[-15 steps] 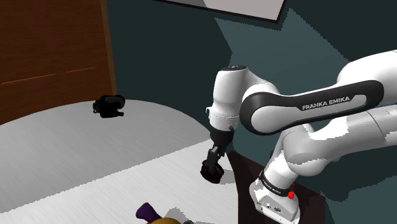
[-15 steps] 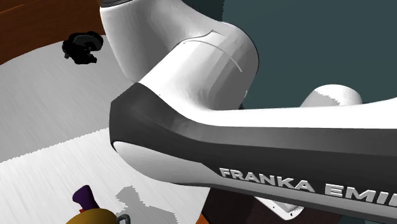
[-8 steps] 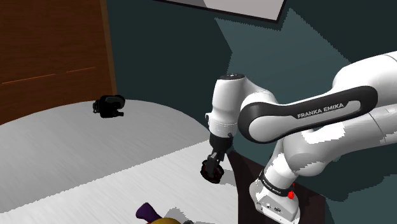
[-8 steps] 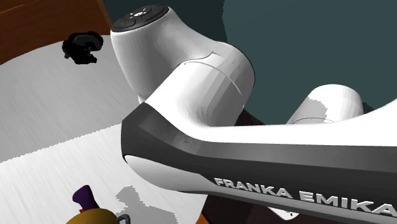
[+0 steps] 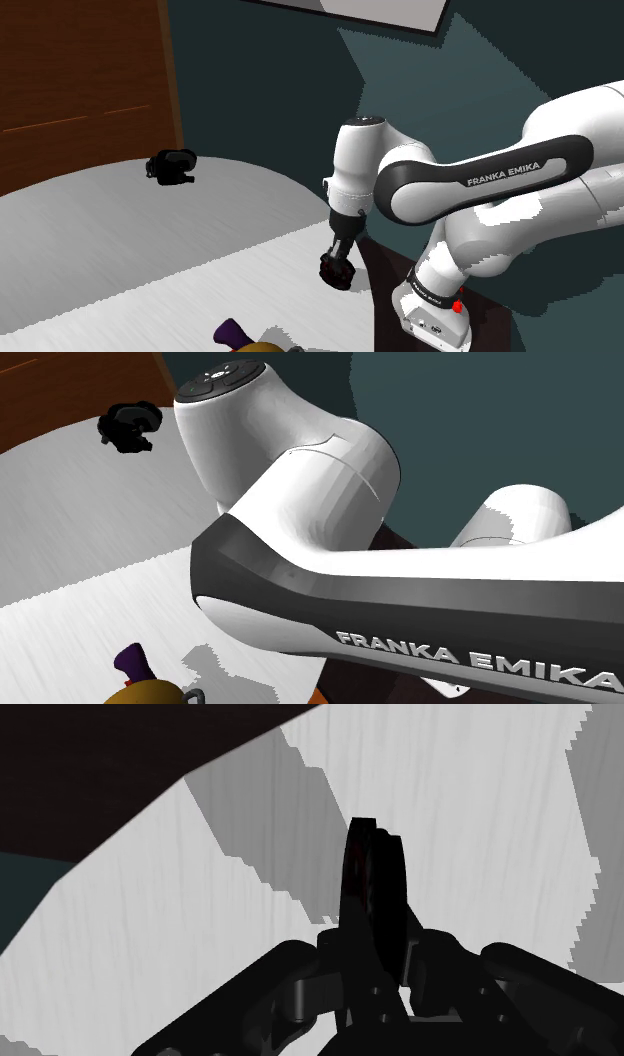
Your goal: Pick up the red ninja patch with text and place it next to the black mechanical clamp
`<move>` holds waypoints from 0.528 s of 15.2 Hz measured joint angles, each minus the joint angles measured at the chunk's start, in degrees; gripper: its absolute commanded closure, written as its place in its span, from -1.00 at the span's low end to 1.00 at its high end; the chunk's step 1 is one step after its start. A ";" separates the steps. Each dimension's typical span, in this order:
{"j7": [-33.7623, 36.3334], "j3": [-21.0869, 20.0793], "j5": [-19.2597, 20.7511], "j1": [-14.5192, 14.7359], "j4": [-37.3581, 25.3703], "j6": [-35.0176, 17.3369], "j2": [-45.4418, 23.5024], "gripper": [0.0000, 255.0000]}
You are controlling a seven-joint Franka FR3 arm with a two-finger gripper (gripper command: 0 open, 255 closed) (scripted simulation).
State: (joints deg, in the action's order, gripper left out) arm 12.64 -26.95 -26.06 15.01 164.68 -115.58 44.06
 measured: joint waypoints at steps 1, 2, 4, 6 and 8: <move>0.00 0.00 0.00 0.00 0.00 0.00 0.00 1.00; 0.00 0.00 0.00 0.00 0.01 0.00 0.00 1.00; 0.00 0.00 0.01 0.00 0.00 0.00 0.00 1.00; 0.00 0.00 0.00 0.00 0.00 0.00 0.00 1.00; 0.12 0.38 0.37 -0.05 -0.57 1.23 0.68 1.00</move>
State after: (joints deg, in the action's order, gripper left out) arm 12.76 -26.57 -25.69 14.96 164.12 -114.35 44.74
